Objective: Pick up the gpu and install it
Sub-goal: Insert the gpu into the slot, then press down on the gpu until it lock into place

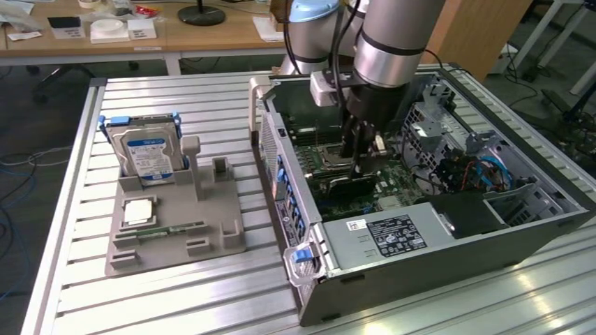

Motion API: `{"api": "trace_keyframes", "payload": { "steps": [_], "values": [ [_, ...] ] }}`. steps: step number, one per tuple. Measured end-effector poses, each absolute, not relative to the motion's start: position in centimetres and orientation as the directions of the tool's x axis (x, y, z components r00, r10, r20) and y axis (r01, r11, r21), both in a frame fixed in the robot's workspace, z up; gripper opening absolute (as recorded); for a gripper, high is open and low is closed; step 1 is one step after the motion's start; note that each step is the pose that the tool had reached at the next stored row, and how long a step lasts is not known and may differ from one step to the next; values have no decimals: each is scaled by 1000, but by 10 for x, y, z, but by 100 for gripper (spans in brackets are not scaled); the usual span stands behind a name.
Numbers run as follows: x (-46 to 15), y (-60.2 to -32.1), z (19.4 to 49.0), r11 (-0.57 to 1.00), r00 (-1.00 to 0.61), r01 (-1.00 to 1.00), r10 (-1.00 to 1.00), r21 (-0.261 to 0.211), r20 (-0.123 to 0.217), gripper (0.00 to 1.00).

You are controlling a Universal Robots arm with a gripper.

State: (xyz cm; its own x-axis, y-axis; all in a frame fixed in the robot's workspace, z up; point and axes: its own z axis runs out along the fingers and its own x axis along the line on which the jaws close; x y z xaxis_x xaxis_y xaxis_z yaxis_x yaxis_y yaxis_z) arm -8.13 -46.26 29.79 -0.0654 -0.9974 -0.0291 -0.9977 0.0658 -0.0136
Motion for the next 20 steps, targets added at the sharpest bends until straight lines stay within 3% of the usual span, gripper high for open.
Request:
{"api": "trace_keyframes", "payload": {
  "steps": [20],
  "values": [
    [-81, -463, 299, 66, -65, -998, -998, -14, -26, 52]
  ]
}}
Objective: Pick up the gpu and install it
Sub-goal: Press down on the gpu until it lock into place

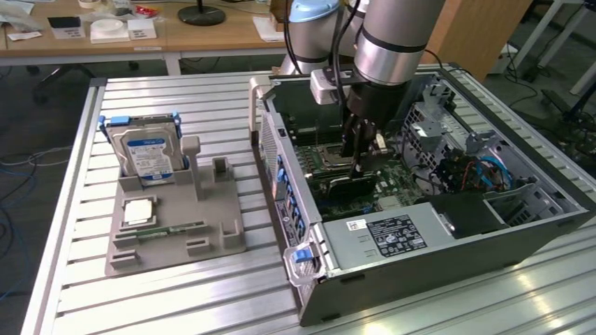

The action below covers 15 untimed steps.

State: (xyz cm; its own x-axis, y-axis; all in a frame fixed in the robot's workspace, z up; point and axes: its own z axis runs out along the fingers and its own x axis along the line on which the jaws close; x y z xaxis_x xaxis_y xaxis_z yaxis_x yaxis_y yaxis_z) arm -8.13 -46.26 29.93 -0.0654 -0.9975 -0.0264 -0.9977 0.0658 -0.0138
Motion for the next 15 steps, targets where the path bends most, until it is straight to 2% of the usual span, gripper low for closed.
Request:
{"api": "trace_keyframes", "payload": {
  "steps": [3, 4, 5, 7, 8, 10, 11, 13, 15],
  "values": [
    [-81, -463, 299, 66, -65, -998, -998, -14, -26, 50],
    [-81, -463, 299, 66, -65, -998, -998, -14, -26, 44],
    [-81, -463, 299, 66, -65, -998, -998, -14, -26, 44],
    [-81, -463, 299, 66, -65, -998, -998, -14, -26, 32],
    [-81, -463, 299, 66, -65, -998, -998, -14, -26, 32],
    [-81, -463, 299, 66, -65, -998, -998, -14, -26, 20],
    [-81, -463, 299, 66, -65, -998, -998, -14, -26, 20],
    [-81, -463, 299, 66, -65, -998, -998, -14, -26, 11],
    [-81, -463, 299, 66, -65, -998, -998, -14, -26, 11]
  ]
}}
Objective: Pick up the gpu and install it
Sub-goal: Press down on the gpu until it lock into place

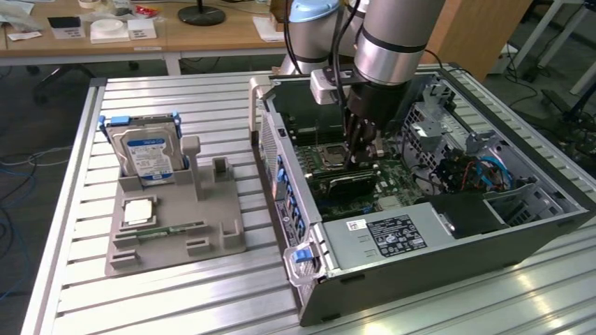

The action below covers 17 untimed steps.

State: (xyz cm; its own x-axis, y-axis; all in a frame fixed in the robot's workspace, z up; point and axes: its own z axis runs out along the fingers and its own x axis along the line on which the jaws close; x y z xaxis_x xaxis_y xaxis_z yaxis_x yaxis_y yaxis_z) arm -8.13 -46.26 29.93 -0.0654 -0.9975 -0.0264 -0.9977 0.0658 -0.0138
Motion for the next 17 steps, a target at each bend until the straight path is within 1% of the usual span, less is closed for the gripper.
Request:
{"api": "trace_keyframes", "payload": {
  "steps": [7, 12, 17],
  "values": [
    [-81, -462, 299, 66, -66, -998, -998, -14, -26, 11],
    [-81, -455, 299, 66, -65, -998, -998, -14, -26, 11],
    [-81, -454, 291, 66, -65, -998, -998, -14, -27, 11]
  ]
}}
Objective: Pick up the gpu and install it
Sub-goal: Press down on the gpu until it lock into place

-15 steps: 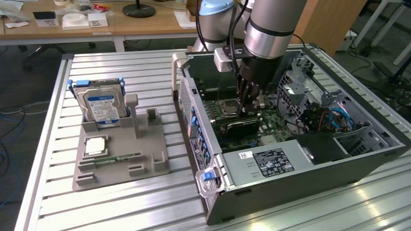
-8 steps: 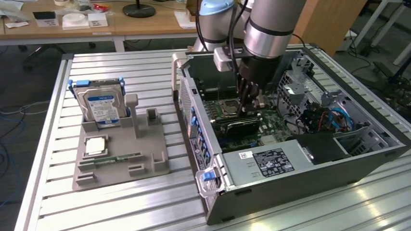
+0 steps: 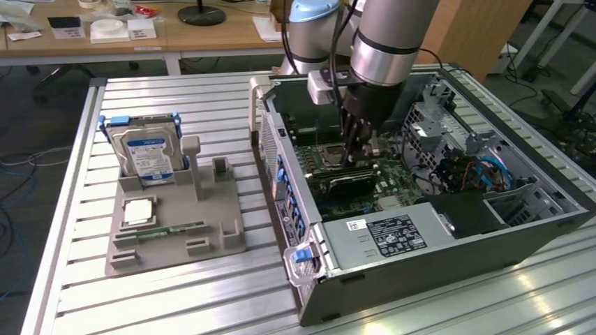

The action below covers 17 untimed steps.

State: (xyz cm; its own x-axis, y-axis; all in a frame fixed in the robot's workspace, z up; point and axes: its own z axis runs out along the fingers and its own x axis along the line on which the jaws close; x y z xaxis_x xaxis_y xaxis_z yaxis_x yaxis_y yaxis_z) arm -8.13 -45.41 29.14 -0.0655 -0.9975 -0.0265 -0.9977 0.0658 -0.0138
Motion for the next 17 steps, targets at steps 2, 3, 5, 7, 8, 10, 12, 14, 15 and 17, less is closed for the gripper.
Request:
{"api": "trace_keyframes", "payload": {
  "steps": [2, 3, 5, 7, 8, 10, 12, 14, 15, 17],
  "values": [
    [-81, -454, 290, 66, -65, -998, -998, -14, -26, 11],
    [-81, -454, 290, 66, -65, -998, -998, -14, -26, 11],
    [-81, -454, 289, 66, -65, -998, -997, -14, -27, 11],
    [-81, -454, 286, 66, -65, -998, -997, -14, -27, 11],
    [-81, -454, 285, 66, -65, -998, -998, -14, -27, 11],
    [-81, -454, 284, 66, -65, -998, -997, -14, -27, 11],
    [-81, -454, 282, 66, -65, -998, -997, -14, -27, 11],
    [-81, -454, 279, 66, -65, -998, -997, -14, -27, 11],
    [-81, -454, 278, 66, -65, -998, -998, -14, -27, 11],
    [-81, -454, 277, 66, -65, -998, -997, -14, -27, 11]
  ]
}}
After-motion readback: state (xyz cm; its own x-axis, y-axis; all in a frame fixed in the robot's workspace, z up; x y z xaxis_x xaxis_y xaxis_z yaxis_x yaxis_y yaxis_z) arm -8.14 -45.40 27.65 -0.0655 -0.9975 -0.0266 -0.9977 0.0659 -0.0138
